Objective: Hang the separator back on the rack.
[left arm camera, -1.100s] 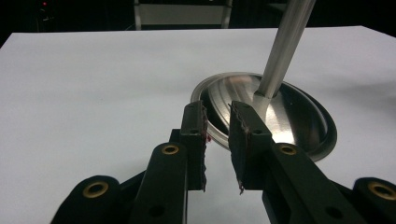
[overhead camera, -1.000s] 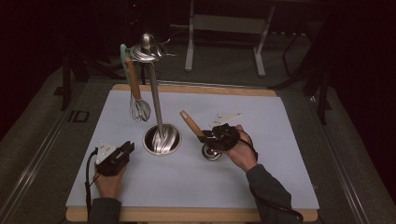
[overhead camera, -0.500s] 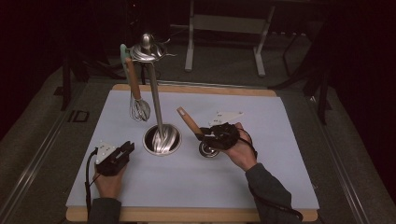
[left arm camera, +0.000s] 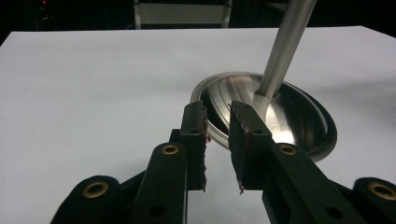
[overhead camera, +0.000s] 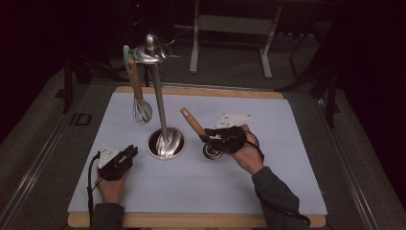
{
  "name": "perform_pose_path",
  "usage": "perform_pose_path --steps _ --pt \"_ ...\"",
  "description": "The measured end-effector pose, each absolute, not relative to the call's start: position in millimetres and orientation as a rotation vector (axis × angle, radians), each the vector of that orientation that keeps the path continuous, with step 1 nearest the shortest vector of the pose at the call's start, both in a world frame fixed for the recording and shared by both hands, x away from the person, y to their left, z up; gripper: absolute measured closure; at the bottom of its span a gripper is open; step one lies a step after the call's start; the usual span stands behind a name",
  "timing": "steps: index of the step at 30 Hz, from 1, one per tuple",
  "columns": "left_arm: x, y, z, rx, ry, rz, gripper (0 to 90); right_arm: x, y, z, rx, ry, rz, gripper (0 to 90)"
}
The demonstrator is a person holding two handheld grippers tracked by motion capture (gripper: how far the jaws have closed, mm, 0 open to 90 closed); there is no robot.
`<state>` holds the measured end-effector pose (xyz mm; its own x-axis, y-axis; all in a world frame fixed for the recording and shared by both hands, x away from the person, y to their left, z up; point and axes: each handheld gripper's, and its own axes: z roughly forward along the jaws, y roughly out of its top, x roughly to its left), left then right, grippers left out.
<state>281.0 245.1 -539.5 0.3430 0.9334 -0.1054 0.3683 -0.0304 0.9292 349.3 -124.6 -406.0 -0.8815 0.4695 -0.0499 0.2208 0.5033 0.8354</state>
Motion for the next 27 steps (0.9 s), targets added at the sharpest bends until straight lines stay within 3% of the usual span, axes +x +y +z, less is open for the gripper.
perform_pose_path --steps 11,27 --pt "281.0 245.0 -539.4 1.597 1.204 0.702 76.5 347.7 -123.5 -391.9 0.529 2.418 1.394 70.8" --pt "280.9 245.2 -539.4 1.597 1.202 0.702 76.5 341.9 -103.0 -321.0 0.361 2.214 1.552 70.8"
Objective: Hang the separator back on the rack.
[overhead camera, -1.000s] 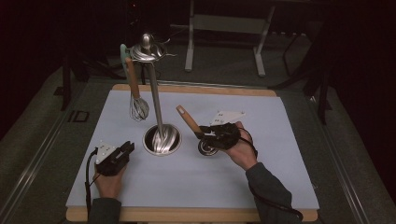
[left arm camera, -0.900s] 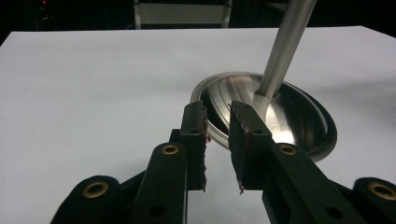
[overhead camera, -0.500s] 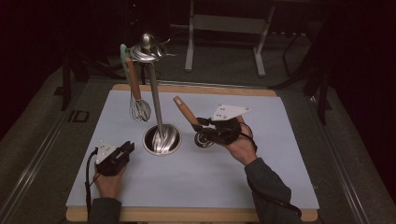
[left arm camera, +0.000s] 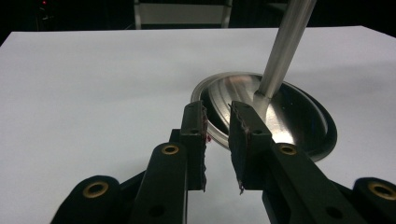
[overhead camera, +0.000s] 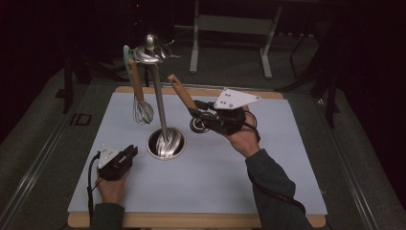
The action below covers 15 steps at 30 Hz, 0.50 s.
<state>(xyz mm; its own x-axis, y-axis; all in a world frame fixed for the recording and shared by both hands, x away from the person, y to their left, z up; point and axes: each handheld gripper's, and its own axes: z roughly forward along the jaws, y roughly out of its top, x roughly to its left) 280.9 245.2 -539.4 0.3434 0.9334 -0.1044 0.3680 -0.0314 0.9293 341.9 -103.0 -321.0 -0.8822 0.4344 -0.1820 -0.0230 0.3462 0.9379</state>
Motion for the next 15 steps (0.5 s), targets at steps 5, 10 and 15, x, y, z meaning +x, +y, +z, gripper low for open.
perform_pose_path --steps 5,10,15 --pt "280.9 245.2 -539.4 1.598 1.202 0.701 76.4 335.4 -94.3 -299.4 0.311 2.169 1.598 70.8" --pt "280.9 245.3 -539.4 1.597 1.201 0.701 76.4 331.5 -82.6 -289.4 0.278 2.167 1.594 70.8" --pt "280.9 245.2 -539.4 1.597 1.201 0.701 76.4 337.7 -74.1 -291.2 0.312 2.177 1.542 70.8"
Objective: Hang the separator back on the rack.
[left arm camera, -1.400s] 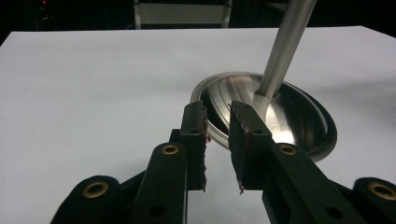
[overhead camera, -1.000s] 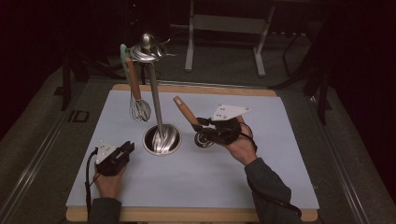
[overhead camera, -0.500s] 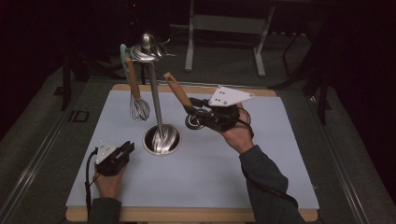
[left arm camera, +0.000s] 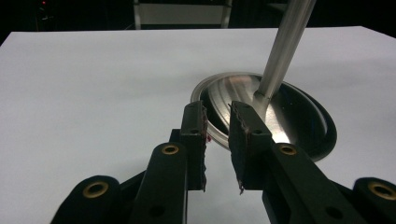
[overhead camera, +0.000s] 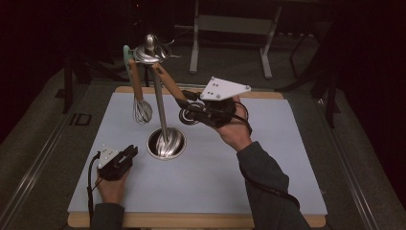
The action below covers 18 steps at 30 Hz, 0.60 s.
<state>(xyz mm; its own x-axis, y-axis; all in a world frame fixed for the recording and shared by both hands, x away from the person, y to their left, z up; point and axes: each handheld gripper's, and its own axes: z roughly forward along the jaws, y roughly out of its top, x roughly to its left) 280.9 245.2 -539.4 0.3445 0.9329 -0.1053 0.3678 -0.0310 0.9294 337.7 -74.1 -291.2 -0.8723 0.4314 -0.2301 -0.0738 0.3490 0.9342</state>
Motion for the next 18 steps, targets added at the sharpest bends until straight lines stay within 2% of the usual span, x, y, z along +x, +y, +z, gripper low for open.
perform_pose_path --steps 5,10,18 --pt "280.8 245.3 -539.4 1.597 1.202 0.700 76.4 342.8 -67.4 -296.3 0.338 2.190 1.518 69.9" --pt "280.8 245.3 -539.4 1.597 1.200 0.702 76.4 341.7 -63.5 -299.0 0.334 2.193 1.503 63.5" --pt "280.7 245.2 -539.4 1.596 1.200 0.703 76.2 342.4 -72.4 -308.9 0.345 2.232 1.494 58.2"
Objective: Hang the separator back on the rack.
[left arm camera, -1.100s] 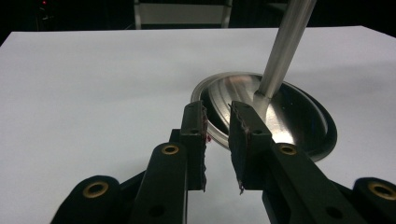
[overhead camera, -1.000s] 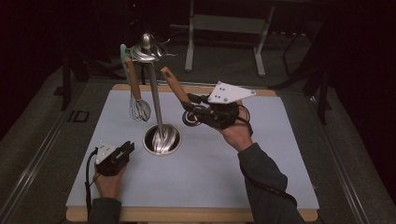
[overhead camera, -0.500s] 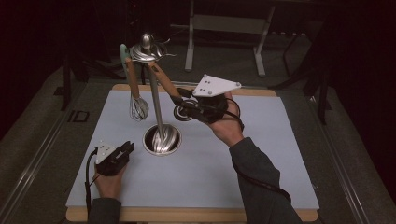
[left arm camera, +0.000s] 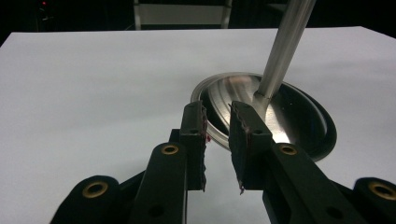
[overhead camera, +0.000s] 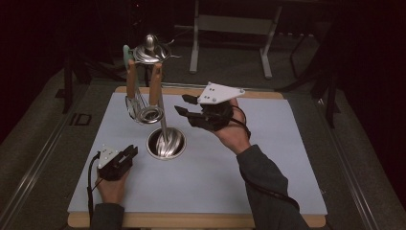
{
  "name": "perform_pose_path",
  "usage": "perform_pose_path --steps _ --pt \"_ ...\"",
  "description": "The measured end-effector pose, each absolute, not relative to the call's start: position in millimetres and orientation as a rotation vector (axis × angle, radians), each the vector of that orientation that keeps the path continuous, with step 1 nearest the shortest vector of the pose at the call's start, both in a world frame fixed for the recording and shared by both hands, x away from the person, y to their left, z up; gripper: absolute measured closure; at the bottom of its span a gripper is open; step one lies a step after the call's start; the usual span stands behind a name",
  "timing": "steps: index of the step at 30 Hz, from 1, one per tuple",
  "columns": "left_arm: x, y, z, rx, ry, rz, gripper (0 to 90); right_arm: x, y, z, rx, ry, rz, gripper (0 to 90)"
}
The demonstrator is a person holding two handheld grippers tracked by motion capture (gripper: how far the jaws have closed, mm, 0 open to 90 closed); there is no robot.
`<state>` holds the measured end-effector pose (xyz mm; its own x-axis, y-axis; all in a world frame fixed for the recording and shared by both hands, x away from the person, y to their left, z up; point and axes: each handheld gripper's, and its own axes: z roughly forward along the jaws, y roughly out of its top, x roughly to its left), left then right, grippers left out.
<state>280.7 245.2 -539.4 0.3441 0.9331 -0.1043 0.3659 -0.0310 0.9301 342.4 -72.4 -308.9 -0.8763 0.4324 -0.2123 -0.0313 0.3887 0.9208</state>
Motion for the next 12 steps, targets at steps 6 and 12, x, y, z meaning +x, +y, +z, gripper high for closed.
perform_pose_path --steps 6,12 --pt "280.7 245.2 -539.5 1.596 1.199 0.704 76.2 346.4 -92.6 -320.3 0.409 2.258 1.476 56.0" --pt "280.8 245.3 -539.4 1.600 1.200 0.703 76.1 351.2 -117.4 -336.7 0.501 2.277 1.436 54.7"
